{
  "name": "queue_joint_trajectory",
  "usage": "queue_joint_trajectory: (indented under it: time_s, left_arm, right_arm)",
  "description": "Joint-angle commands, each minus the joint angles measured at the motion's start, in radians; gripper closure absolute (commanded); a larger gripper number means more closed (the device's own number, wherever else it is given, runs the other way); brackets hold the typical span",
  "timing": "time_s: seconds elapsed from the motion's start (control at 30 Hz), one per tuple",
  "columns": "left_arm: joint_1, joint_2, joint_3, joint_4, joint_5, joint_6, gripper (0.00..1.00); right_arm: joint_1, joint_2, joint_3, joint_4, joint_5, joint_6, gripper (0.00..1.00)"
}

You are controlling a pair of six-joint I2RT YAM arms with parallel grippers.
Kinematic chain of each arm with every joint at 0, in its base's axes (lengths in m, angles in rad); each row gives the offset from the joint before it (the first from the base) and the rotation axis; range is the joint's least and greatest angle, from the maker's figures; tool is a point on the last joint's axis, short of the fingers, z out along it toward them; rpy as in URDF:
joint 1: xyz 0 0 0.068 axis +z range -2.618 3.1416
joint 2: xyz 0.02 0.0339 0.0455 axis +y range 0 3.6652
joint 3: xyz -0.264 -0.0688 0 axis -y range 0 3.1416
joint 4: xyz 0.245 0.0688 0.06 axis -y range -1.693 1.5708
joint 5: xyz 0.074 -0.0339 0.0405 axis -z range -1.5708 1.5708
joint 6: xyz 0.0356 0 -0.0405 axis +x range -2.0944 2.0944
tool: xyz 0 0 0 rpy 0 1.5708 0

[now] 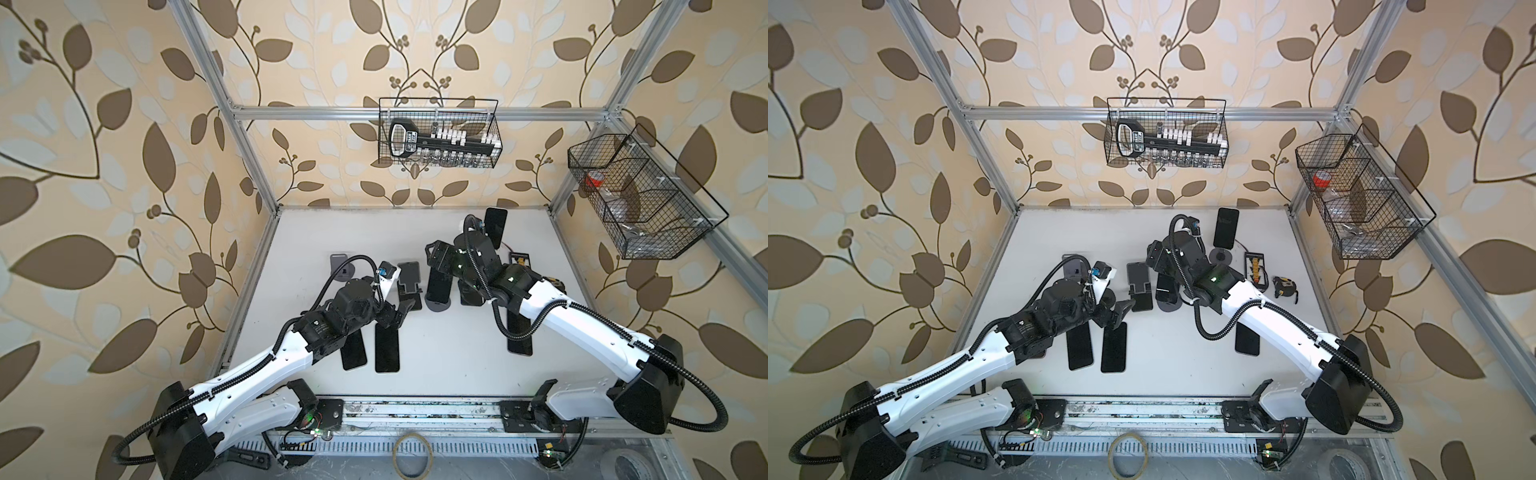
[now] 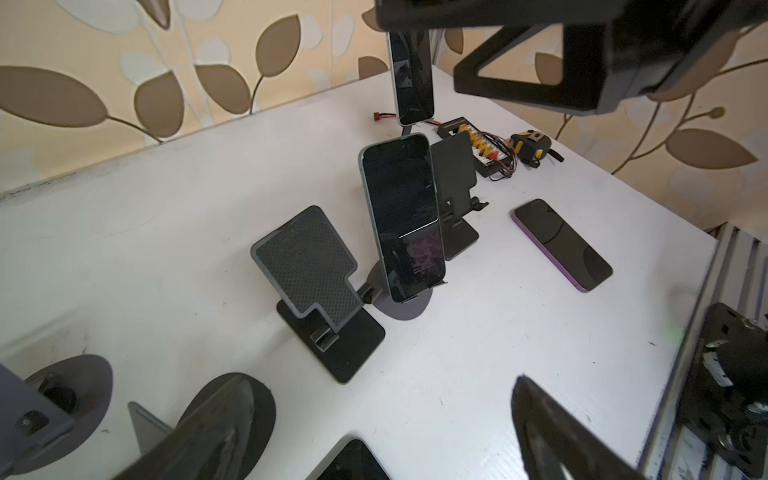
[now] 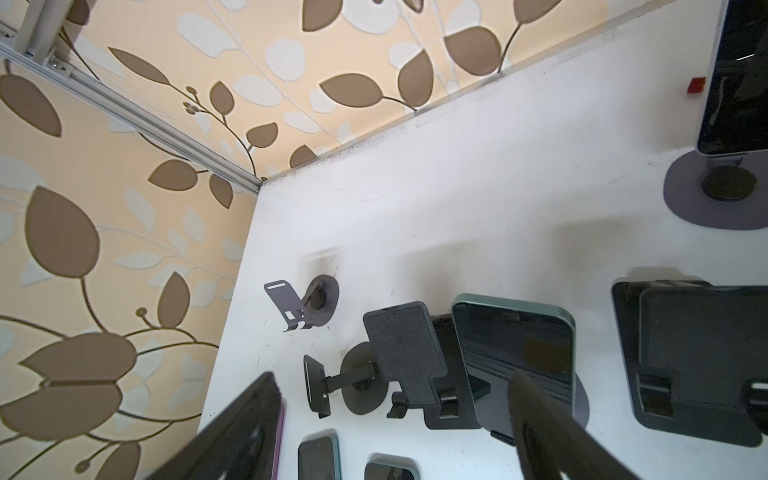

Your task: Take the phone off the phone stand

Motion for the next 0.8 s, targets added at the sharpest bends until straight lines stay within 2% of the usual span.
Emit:
queue_joint_trajectory:
  time_s: [0.0,0.23,0.47,0.63,0.77]
  left_arm:
    - [-0.008,-0.042,-0.032,0.122,0.067,0.044,0.03]
    - [-0.009,-0.100,-0.082,0.189,0.087,0.015,0.01]
    - [-0.007,-0.187,-0.183,0.298,0.092,-0.115,0.01]
    - [-0.007,-0.253,-0.199,0.252,0.147,-0.133,0.01]
    - [-0.009,-0.326,-0.219,0.219,0.111,-0.159,0.01]
  right_arm:
    - [-0.006,0.019,0.036,0.006,-0.042,0.022,0.14]
    - [-0.009,0.035,0.051,-0.004,-0.064,0.040,0.15]
    - [-0.009,0.025,0.036,-0.055,-0.043,0.041,0.16]
    - [-0.010,0.052,0.045,-0.114,-0.009,0.026,0.18]
    - [-0.006,0.113,0.090,-0.194,0.025,0.037,0.18]
